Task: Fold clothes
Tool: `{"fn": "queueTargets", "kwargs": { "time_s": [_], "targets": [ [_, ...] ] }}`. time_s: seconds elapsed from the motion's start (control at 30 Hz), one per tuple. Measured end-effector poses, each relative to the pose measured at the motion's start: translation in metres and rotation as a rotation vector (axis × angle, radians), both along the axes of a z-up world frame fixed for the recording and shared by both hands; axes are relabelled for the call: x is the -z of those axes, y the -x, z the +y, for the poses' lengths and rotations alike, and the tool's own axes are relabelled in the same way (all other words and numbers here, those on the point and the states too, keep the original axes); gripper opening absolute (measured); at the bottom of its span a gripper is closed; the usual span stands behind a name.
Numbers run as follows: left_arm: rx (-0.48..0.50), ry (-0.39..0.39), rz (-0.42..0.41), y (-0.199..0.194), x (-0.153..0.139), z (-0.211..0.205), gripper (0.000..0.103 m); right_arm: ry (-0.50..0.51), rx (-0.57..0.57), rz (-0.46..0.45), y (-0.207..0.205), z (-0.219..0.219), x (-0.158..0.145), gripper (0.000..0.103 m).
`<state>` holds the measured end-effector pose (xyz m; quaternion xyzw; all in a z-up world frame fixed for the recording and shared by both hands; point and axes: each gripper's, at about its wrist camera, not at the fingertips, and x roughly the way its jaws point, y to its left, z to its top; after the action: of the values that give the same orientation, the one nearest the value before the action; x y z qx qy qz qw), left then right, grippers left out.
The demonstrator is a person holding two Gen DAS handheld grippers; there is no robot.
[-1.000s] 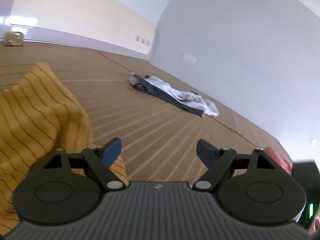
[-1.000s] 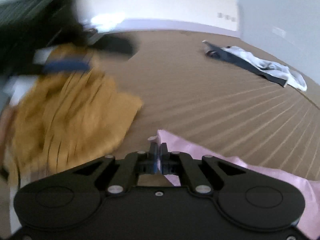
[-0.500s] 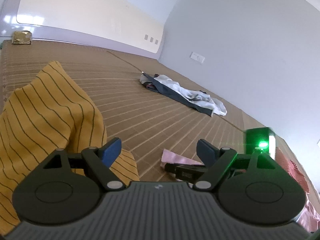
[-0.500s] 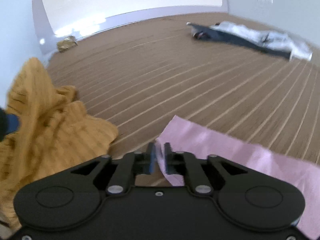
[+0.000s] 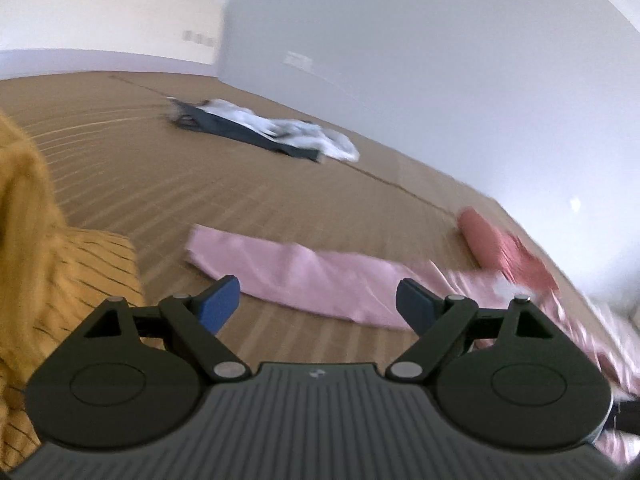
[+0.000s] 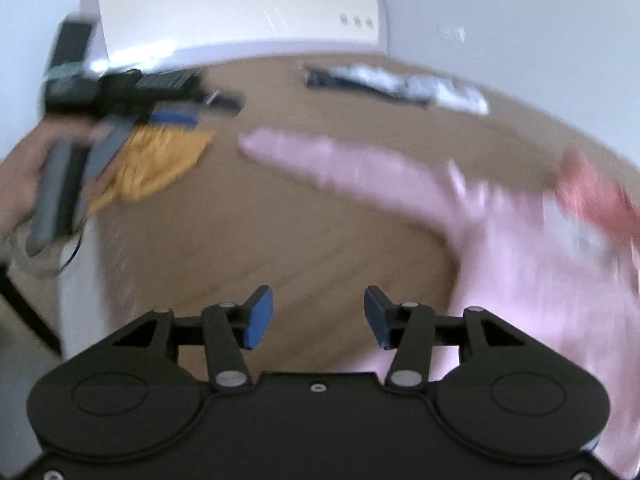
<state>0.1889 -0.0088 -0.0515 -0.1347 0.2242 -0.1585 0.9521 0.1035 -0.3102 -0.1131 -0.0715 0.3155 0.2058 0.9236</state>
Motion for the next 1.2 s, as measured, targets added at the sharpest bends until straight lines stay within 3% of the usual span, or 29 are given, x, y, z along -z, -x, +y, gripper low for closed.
{"fn": "queueTargets", "kwargs": {
  "time_s": [0.07, 0.17, 0.3, 0.33, 0.37, 0.43, 0.6, 0.7, 0.8, 0.9, 0.93, 1.0, 1.07, 1.13, 1.2],
  "targets": [
    [0.035, -0.018, -0.001, 0.008, 0.001, -0.014, 0.089, 0.021, -0.024, 0.037, 0.028, 0.007, 0.016, 0.049],
    [0.077, -0.036, -0.002, 0.013, 0.001, -0.031, 0.089, 0.1, -0.036, 0.014, 0.046, 0.018, 0.029, 0.04],
    [0.106, -0.066, -0.009, 0.016, -0.002, -0.042, 0.089, 0.193, -0.047, -0.02, 0.053, 0.03, 0.039, 0.04],
    [0.107, -0.071, -0.012, 0.017, -0.003, -0.042, 0.09, 0.215, -0.048, -0.043, 0.055, 0.031, 0.04, 0.035],
    [0.106, -0.074, -0.014, 0.017, -0.004, -0.042, 0.09, 0.235, -0.048, -0.055, 0.057, 0.032, 0.041, 0.01],
    [0.1, -0.075, -0.017, 0.018, -0.006, -0.041, 0.09, 0.207, -0.029, -0.05, 0.053, 0.029, 0.037, 0.005],
    [0.098, -0.058, -0.012, 0.017, -0.01, -0.035, 0.09, -0.237, -0.035, 0.015, 0.049, -0.015, -0.003, 0.005],
    [0.105, -0.05, 0.005, 0.016, -0.01, -0.035, 0.091, -0.242, -0.1, 0.097, 0.047, -0.018, -0.007, 0.006],
    [0.143, -0.041, 0.033, 0.013, -0.007, -0.041, 0.093, -0.159, -0.188, 0.182, 0.052, -0.01, 0.008, 0.007],
    [0.206, -0.032, 0.055, 0.011, -0.003, -0.055, 0.093, -0.212, -0.2, 0.22, 0.058, -0.01, 0.019, 0.021],
    [0.229, -0.038, 0.062, 0.011, -0.001, -0.061, 0.093, -0.235, -0.21, 0.217, 0.061, -0.011, 0.017, 0.023],
    [0.271, -0.078, 0.068, 0.012, 0.001, -0.077, 0.093, -0.275, -0.218, 0.189, 0.066, -0.02, 0.005, 0.041],
    [0.308, -0.136, 0.053, 0.016, 0.005, -0.093, 0.093, -0.284, -0.167, 0.113, 0.071, -0.04, -0.013, 0.044],
    [0.334, -0.205, 0.041, 0.019, 0.009, -0.109, 0.093, -0.23, -0.062, 0.048, 0.066, -0.062, -0.028, 0.044],
    [0.357, -0.263, 0.02, 0.023, 0.014, -0.121, 0.093, -0.196, 0.037, 0.02, 0.05, -0.081, -0.037, 0.04]
  ]
}}
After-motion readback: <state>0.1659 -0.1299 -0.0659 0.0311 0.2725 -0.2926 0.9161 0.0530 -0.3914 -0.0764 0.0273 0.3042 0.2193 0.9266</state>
